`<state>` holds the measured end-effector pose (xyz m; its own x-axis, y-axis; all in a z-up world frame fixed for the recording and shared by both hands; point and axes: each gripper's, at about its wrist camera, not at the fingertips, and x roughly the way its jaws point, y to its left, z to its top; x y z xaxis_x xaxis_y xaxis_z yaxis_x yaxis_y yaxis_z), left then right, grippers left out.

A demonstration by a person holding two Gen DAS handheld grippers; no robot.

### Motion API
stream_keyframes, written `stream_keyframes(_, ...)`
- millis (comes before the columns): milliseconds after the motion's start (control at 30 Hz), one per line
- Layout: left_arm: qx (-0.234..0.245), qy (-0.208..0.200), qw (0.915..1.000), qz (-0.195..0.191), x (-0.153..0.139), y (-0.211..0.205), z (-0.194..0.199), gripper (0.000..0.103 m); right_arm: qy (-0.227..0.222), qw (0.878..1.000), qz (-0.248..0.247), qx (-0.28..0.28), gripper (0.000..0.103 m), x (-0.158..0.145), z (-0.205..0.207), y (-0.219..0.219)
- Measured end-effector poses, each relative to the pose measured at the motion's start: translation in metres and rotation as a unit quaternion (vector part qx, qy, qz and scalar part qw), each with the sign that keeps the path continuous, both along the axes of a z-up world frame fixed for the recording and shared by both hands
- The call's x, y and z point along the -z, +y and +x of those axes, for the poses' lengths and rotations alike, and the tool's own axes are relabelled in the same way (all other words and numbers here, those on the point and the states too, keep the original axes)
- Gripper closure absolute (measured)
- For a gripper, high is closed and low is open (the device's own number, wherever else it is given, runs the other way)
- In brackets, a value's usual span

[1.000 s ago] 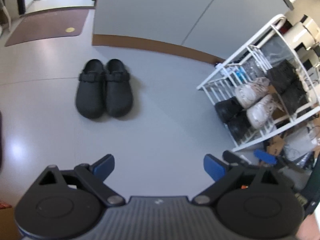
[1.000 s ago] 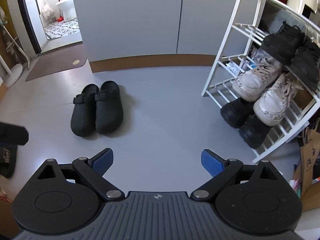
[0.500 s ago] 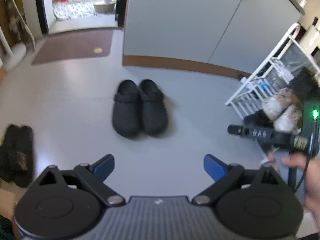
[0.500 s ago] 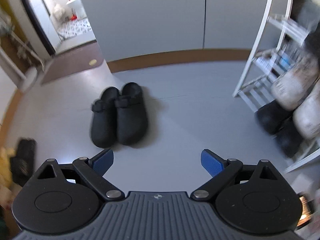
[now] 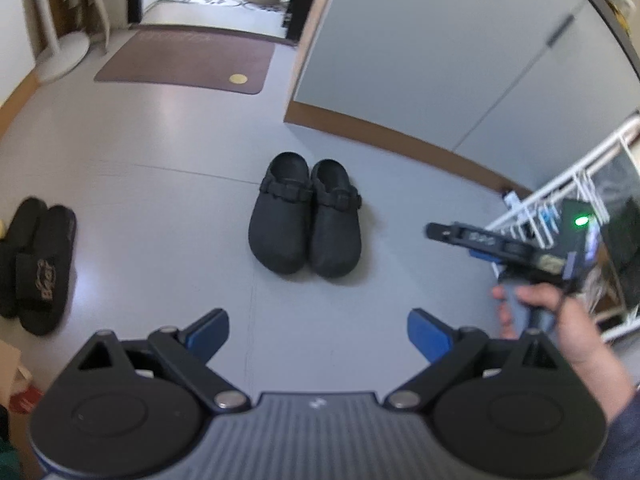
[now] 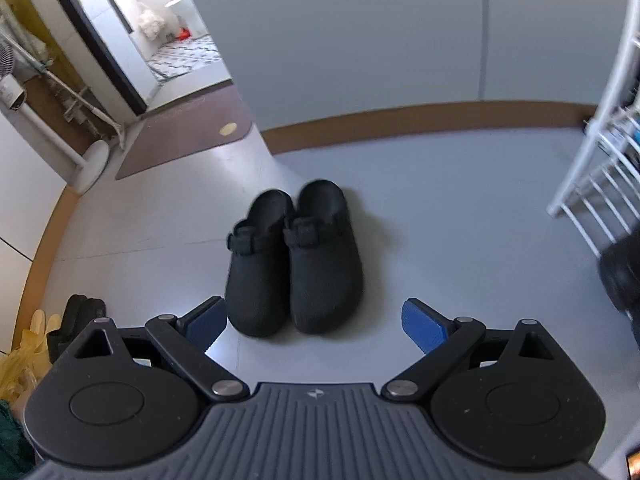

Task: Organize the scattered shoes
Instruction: 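Lower the right tool over the heels of the black clogs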

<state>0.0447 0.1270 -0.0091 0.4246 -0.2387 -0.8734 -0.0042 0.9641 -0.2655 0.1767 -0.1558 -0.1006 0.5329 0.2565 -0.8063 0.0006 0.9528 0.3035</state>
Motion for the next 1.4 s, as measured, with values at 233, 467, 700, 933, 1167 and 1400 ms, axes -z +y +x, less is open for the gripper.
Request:
stream_keyframes(233, -0.037, 0.025, 0.9986, 0.028, 0.023, 0.014, 0.006, 0.006, 0.000, 0.999, 0.011, -0.051, 0.006, 0.033, 0.055, 0.031)
stream_keyframes(467, -0.070, 0.044, 0.9955, 0.046, 0.037, 0.036, 0.010, 0.007, 0.011, 0.996, 0.035, -0.078, 0.017, 0.052, 0.094, 0.046)
stream_keyframes(700, -0.114, 0.050, 0.9910, 0.048, 0.040, 0.056, 0.016, 0.007, 0.033, 0.994, 0.033, -0.095, 0.029, 0.074, 0.133, 0.059)
stream_keyframes(933, -0.156, 0.050, 0.9857, 0.040, 0.038, 0.065, 0.019, 0.007, 0.059, 0.993, 0.049, -0.093, 0.035, 0.103, 0.170, 0.069)
stream_keyframes(1167, -0.167, 0.054, 0.9831, 0.050, 0.041, 0.066, 0.022, 0.007, 0.070, 0.992, 0.015, -0.101, 0.035, 0.136, 0.200, 0.093)
stream_keyframes(1400, -0.165, 0.064, 0.9836, 0.038, 0.042, 0.065, 0.027, 0.007, 0.068, 0.992, -0.043, -0.096, 0.036, 0.164, 0.216, 0.108)
